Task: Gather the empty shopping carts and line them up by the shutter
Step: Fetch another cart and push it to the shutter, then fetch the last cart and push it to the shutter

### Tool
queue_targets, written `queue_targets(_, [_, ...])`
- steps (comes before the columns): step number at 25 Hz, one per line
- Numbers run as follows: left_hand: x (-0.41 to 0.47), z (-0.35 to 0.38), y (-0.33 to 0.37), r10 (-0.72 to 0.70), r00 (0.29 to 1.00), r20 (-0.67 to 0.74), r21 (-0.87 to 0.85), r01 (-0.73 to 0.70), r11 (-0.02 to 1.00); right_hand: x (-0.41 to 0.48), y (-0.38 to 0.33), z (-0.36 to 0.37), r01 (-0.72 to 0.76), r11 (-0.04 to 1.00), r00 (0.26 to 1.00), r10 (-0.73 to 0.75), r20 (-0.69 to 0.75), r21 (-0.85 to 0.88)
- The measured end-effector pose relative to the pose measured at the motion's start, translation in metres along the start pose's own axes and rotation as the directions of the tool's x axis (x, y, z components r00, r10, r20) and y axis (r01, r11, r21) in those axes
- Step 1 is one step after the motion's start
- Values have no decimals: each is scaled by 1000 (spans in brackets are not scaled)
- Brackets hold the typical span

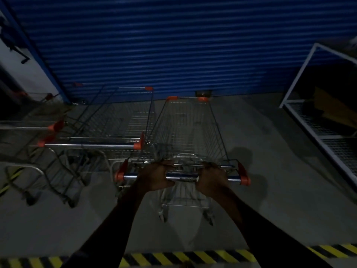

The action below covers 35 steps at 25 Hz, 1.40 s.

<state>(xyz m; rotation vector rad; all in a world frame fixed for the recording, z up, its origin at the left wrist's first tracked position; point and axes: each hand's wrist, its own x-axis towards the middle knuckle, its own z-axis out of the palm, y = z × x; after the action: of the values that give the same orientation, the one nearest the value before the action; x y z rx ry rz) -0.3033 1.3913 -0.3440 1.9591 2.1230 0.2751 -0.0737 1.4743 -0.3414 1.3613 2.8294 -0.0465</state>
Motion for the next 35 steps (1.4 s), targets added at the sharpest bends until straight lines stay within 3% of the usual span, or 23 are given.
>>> queue_targets(12, [70, -11, -25, 16, 999, -28, 79, -14, 997, 80, 18, 8, -38, 993, 997, 44, -56, 113])
queue_targets(16, [56, -2, -15, -33, 998, -61, 162, 42, 986, 69, 28, 12, 67, 976, 992, -43, -123, 206])
queue_targets(19, [32, 8, 0, -145, 979, -140, 199, 172, 965, 48, 36, 12, 246, 948, 960, -209, -185, 204])
queue_targets(22, [-5, 24, 20, -192, 963, -188, 158, 223, 962, 17, 39, 9, 274, 940, 948, -229, -219, 203])
queue_targets(31, [-145, 53, 80, -391, 913, -114, -15, 392, 920, -36, 51, 8, 360, 924, 933, -360, -22, 127])
queue_targets(35, [-212, 54, 96, -462, 867, -188, -68, 458, 887, -68, 22, -1, 380, 887, 919, -394, -1, 262])
